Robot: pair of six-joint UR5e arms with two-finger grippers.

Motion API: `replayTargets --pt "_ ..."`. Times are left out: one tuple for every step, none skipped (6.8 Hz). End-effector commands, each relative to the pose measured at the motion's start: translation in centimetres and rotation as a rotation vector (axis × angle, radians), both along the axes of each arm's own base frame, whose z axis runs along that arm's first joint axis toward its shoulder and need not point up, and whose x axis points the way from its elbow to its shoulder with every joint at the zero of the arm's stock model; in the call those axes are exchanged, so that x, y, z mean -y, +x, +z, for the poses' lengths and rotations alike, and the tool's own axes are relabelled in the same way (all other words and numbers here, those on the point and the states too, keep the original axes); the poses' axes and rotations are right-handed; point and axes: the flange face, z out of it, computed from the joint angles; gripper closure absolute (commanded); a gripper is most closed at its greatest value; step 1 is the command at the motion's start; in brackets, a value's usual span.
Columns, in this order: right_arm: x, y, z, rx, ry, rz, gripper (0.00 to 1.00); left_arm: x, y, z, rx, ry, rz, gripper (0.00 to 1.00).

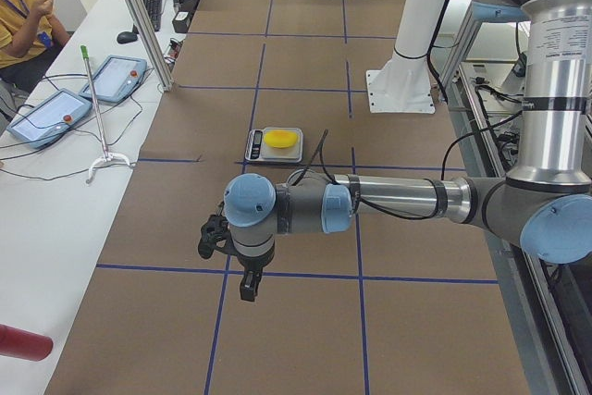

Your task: Weigh mango

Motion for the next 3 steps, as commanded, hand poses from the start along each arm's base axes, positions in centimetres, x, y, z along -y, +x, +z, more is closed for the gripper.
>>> replayTargets --pt "0.0 0.0 0.0 0.000 0.000 0.000 0.00 0.7 0.1 0.3 0.007 0.066 0.001 0.00" --pt "0.0 0.0 0.0 0.000 0.000 0.000 0.00 0.5 0.2 0.9 0.004 0.066 0.006 0.00" --pt "0.0 0.0 0.0 0.000 0.000 0.000 0.00 0.3 0.1 1.6 0.001 0.052 0.006 0.00"
